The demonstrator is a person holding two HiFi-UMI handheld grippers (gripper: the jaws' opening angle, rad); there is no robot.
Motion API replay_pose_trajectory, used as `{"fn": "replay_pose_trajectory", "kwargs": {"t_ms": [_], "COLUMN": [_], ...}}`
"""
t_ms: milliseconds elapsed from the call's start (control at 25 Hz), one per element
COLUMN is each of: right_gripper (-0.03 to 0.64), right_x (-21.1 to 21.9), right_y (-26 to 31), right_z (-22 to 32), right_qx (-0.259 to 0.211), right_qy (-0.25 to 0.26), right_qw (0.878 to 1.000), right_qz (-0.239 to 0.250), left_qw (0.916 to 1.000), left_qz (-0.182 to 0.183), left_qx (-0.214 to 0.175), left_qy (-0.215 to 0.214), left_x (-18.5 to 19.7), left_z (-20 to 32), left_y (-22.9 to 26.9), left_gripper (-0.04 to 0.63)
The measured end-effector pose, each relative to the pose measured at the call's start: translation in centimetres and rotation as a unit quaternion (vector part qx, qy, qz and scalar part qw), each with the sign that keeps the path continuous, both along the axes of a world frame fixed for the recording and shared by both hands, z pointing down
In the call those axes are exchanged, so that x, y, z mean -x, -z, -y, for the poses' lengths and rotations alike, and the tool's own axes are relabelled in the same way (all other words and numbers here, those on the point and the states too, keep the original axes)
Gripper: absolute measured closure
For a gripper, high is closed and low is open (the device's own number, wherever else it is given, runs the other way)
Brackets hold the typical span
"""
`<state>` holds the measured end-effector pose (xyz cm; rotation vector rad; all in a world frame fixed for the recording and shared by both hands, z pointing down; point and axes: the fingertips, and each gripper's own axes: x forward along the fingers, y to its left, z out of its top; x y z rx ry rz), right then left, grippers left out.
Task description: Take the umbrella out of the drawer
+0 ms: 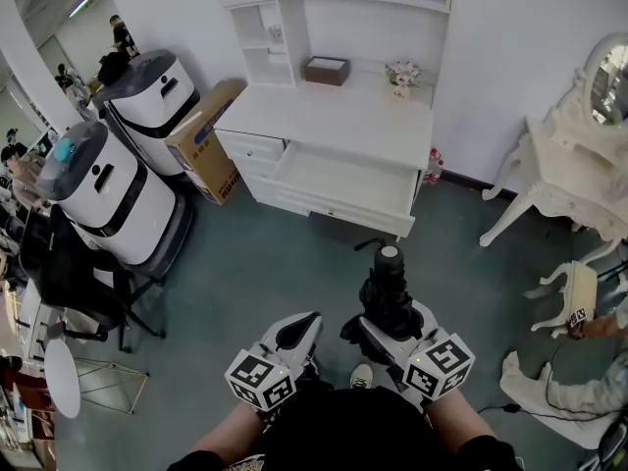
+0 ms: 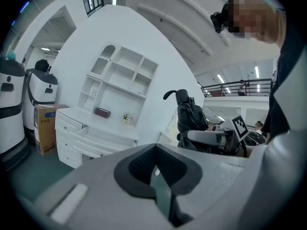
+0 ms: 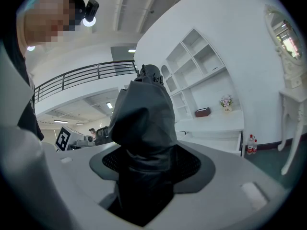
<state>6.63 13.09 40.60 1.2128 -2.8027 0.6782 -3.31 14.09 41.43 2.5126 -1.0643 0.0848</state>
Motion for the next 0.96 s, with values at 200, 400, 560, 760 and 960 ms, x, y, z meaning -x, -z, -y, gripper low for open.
{"fn": "replay_pose_trajectory", "kwargs": {"t_ms": [200, 400, 560, 760, 960], "right_gripper": [0.316, 0.316, 0.316, 0.316, 0.316], "right_x": [0.3, 0.0, -0.4, -0.9, -1.1], "right_y": [0.1, -0.1, -0.3, -0.5, -0.8], "right_z": [0.0, 0.2, 0.4, 0.8, 1.3], "right_qx": [-0.003, 0.001, 0.004, 0.006, 0.008], "right_qy": [0.002, -0.002, -0.006, -0.010, -0.012], "right_qw": [1.000, 1.000, 1.000, 1.000, 1.000], "right_qz": [0.006, 0.008, 0.009, 0.010, 0.008], "left_qw": [1.0000, 1.0000, 1.0000, 1.0000, 1.0000], "left_qz": [0.003, 0.004, 0.004, 0.004, 0.005], "left_qx": [-0.003, 0.002, 0.003, 0.006, 0.006], "left_qy": [0.002, 0.002, -0.001, -0.003, -0.005], "left_x": [0.2, 0.0, -0.4, -0.9, -1.2], "left_z": [0.0, 0.0, 0.1, 0.5, 0.9], "left_y": [0.1, -0.2, -0.3, -0.5, -0.8], "left_gripper": [0.595, 0.595, 0.595, 0.595, 0.595]}}
